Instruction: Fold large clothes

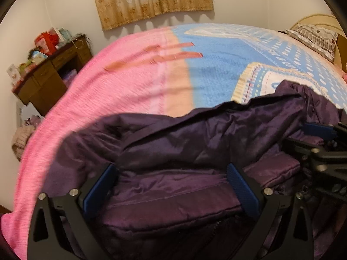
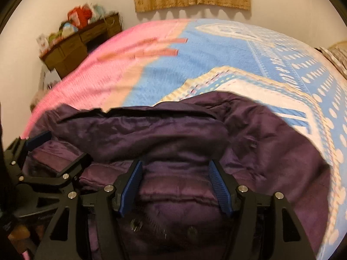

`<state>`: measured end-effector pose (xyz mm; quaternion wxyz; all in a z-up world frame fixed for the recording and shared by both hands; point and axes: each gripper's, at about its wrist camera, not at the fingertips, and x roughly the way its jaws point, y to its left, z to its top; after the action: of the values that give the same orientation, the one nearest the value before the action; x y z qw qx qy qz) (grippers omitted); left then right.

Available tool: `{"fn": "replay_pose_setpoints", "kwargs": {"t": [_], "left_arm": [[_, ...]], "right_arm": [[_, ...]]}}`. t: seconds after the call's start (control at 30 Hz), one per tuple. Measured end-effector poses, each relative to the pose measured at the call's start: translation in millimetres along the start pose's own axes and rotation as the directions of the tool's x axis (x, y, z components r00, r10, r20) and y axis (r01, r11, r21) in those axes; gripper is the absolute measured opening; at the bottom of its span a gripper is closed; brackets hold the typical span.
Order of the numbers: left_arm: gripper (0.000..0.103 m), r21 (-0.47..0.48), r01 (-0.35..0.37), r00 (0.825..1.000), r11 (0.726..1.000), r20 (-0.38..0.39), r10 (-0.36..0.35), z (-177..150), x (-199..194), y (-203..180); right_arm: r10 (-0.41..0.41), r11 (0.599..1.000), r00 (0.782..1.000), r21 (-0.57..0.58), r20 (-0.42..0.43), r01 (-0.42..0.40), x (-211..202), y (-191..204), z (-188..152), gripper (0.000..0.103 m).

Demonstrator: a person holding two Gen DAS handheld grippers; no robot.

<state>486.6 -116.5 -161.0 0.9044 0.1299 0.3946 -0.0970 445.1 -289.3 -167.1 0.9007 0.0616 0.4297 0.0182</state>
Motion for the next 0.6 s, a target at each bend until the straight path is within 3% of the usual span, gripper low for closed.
{"fn": "replay_pose_setpoints", "kwargs": {"t": [0.07, 0.17, 0.27, 0.4, 0.6], "left_arm": [[0.103, 0.004, 0.010, 0.999, 1.000, 0.049, -0.010, 2, -30, 3], [0.103, -0.008, 0.038, 0.988, 0.999, 0.150, -0.037, 0, -82, 14], [0.103, -0.021, 0.091, 0.974, 0.996, 0.210, -0.085, -18, -136, 30], [0.103, 0.012, 0.150, 0.954, 0.989, 0.263, -0.147, -83, -209, 48], [0.103, 0.045, 0.202, 0.963, 0.978, 0.175, -0.207, -205, -255, 66]], "right_arm": [[0.007, 0.999, 0.999, -0.035, 0.041, -0.005, -29, 1, -4, 0.077], [0.001, 0.996, 0.994, -0.090, 0.113, 0.009, -79, -4, -13, 0.077], [0.079, 0.996, 0.991, -0.036, 0.109, -0.076, -128, -29, -38, 0.077], [0.123, 0.992, 0.988, -0.003, 0.092, -0.123, -185, -64, -103, 0.078], [0.120, 0.987, 0.992, 0.099, 0.039, -0.124, -238, -113, -220, 0.078]]}}
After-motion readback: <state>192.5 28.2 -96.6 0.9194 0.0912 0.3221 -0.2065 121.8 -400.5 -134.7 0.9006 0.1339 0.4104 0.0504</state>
